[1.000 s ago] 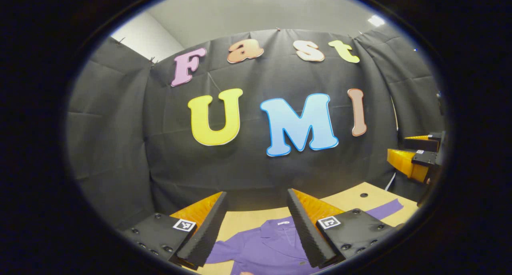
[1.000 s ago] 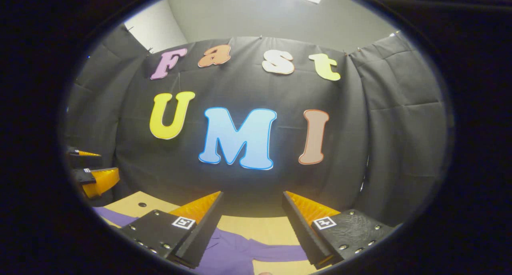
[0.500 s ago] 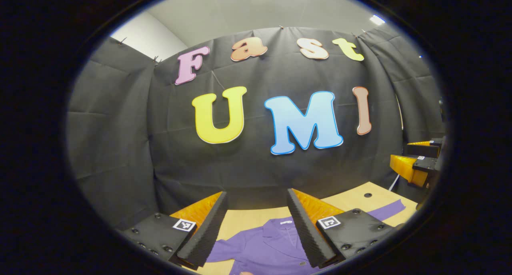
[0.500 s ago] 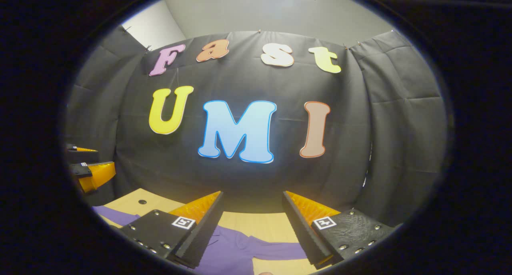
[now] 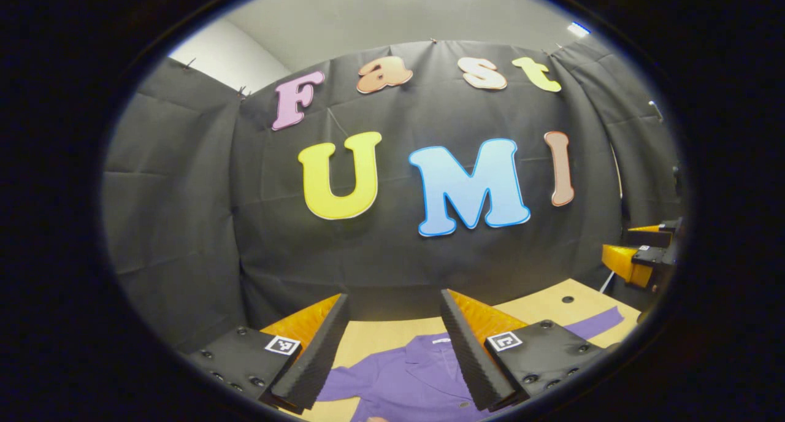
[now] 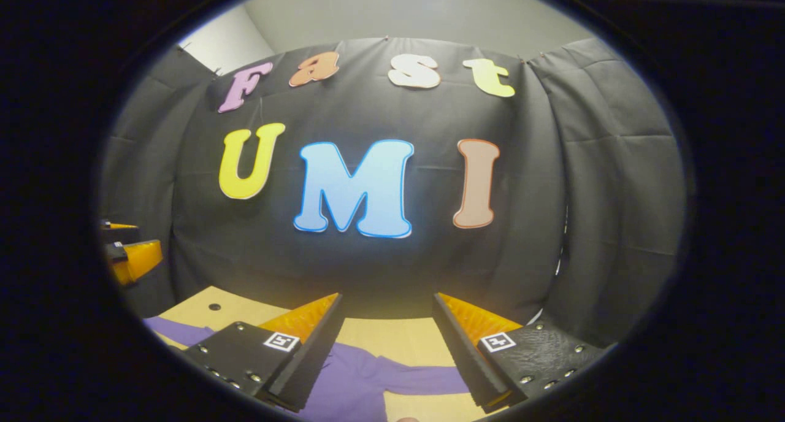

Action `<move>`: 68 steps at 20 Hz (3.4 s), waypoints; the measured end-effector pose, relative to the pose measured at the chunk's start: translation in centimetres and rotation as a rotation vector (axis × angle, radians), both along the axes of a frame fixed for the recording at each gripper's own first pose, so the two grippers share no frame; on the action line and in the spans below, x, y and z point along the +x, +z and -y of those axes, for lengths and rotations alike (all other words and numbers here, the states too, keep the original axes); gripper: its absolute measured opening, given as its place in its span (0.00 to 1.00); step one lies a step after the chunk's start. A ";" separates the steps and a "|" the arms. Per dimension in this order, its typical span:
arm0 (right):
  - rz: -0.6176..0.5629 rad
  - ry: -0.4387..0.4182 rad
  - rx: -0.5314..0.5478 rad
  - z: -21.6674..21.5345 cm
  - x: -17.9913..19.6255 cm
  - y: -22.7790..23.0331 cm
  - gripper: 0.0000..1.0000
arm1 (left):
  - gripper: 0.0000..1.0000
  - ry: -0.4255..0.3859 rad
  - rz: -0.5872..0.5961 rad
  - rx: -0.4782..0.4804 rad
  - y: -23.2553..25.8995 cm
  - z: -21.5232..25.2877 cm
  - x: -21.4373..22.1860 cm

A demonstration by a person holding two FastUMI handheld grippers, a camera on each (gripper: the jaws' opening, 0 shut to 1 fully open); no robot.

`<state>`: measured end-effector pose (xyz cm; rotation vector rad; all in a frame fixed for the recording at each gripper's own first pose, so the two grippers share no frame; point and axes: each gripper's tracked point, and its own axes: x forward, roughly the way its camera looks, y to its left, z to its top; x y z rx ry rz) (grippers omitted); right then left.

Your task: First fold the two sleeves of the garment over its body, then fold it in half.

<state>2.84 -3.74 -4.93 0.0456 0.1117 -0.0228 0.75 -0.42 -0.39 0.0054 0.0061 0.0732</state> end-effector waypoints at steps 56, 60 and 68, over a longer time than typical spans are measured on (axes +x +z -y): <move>-0.801 -0.300 0.341 18.6 2.8 -41.0 0.02 | 0.96 0.192 -0.125 0.001 -3.6 -2.1 -0.9; -0.795 -0.314 0.397 18.5 3.2 -39.9 0.02 | 0.96 0.189 -0.123 0.012 -3.6 -2.5 -1.4; -0.679 -0.156 0.466 9.8 5.8 -32.5 0.01 | 0.96 0.162 -0.118 0.006 -5.2 -4.7 -2.5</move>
